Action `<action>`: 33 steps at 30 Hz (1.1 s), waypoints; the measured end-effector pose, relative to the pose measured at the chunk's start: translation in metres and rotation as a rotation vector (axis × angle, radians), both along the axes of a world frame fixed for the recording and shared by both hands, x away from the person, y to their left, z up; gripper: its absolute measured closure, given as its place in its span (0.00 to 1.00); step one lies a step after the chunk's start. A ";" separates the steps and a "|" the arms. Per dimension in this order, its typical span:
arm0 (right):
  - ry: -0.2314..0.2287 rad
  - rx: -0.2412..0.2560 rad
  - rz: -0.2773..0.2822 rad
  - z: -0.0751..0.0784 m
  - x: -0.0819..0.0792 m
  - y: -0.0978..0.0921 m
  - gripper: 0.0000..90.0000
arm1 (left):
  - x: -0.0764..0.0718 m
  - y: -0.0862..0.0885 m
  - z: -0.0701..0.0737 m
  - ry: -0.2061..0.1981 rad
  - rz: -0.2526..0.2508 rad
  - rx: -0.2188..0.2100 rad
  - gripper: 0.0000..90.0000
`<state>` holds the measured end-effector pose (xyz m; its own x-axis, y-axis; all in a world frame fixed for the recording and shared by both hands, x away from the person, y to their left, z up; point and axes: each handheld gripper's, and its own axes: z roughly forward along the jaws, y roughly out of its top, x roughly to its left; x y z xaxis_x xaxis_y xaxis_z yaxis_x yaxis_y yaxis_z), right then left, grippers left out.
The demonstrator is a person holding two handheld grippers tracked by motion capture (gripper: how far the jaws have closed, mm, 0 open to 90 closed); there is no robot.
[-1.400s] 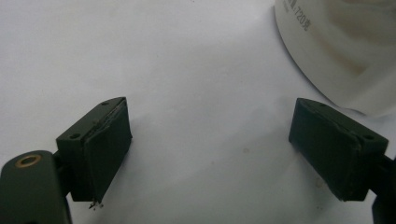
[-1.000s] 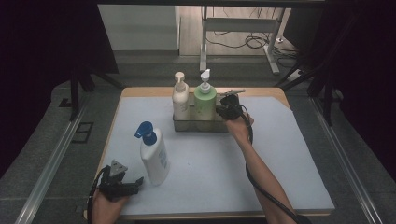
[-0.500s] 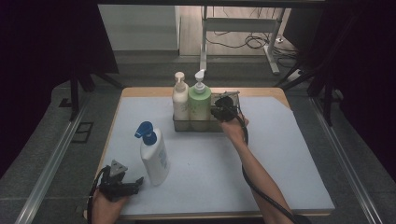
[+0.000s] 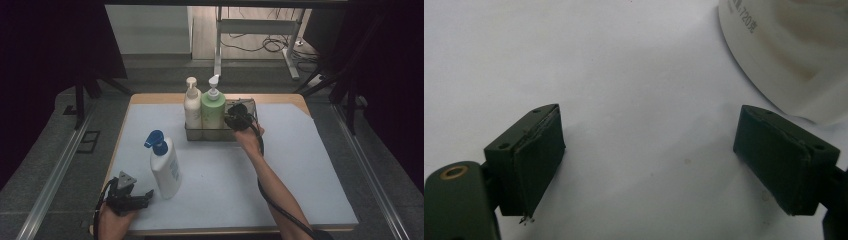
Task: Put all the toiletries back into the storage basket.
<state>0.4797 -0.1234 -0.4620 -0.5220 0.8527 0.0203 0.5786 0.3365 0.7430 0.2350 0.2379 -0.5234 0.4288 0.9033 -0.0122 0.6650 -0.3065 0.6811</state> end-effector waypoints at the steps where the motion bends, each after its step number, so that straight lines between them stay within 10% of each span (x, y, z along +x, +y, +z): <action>1: 0.001 -0.001 0.000 0.000 0.000 0.000 0.99 | 0.000 0.000 0.000 0.000 0.000 0.000 0.14; 33: -0.026 0.011 0.111 0.026 -0.029 -0.028 0.41 | 0.000 0.000 0.000 0.000 0.000 0.000 0.14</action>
<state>0.4504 -0.1518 -0.4359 -0.6134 0.7896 0.0147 0.5186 0.3887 0.7616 0.2349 0.2378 -0.5234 0.4285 0.9035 -0.0117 0.6648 -0.3065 0.6813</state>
